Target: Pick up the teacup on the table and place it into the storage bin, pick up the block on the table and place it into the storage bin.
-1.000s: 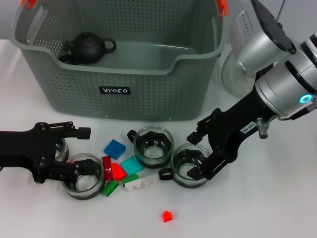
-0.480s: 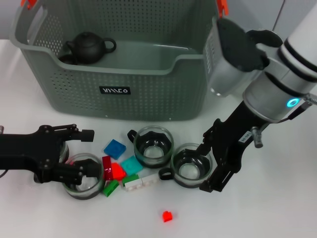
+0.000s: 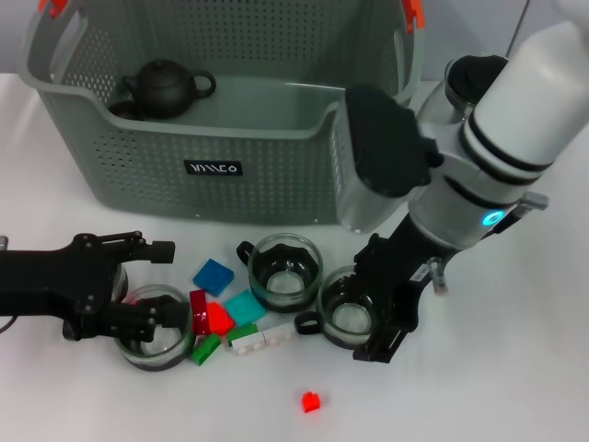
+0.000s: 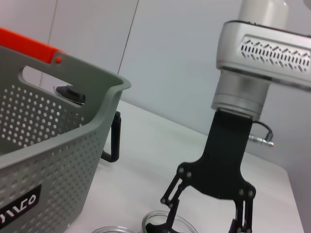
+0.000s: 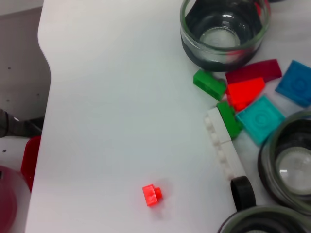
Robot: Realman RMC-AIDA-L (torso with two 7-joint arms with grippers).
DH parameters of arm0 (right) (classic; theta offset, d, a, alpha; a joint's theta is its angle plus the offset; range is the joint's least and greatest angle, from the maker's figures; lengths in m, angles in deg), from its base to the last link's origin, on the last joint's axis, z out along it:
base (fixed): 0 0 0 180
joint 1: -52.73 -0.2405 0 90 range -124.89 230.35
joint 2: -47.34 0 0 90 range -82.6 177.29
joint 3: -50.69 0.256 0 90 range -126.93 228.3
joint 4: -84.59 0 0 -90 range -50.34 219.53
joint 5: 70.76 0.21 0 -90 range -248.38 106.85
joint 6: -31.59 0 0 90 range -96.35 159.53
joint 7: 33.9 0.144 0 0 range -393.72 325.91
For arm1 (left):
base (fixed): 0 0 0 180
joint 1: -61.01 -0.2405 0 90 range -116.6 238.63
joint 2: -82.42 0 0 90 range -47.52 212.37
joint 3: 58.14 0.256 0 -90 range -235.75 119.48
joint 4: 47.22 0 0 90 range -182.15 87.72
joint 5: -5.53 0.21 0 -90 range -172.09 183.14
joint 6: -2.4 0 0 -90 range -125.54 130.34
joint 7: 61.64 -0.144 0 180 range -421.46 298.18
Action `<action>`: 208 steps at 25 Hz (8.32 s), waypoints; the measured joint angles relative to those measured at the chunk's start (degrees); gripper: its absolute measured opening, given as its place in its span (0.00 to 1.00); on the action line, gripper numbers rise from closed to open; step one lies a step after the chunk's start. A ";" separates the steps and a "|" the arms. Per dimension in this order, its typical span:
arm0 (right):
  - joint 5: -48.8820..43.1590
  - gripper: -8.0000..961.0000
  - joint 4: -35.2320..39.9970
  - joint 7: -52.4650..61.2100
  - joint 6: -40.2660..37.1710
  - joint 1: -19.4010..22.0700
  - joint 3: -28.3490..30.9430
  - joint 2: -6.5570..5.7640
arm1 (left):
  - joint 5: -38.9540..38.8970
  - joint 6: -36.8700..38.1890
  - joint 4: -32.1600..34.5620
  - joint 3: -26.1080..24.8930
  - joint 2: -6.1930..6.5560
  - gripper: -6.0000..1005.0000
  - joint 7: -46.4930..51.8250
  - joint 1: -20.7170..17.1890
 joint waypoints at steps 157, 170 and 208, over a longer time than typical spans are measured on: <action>4.22 0.07 -29.52 7.29 43.26 -19.13 12.22 -1.99 | 0.30 -0.46 4.75 -1.44 0.70 0.94 -3.73 0.82; 1.38 0.07 -29.73 7.48 43.45 -18.64 12.22 -1.49 | 0.30 -0.83 4.82 -1.31 0.78 0.94 -3.60 1.14; 1.32 0.31 -21.43 9.18 40.23 -14.43 12.28 -1.72 | 0.39 -0.45 4.84 -1.17 0.93 0.94 -3.66 0.78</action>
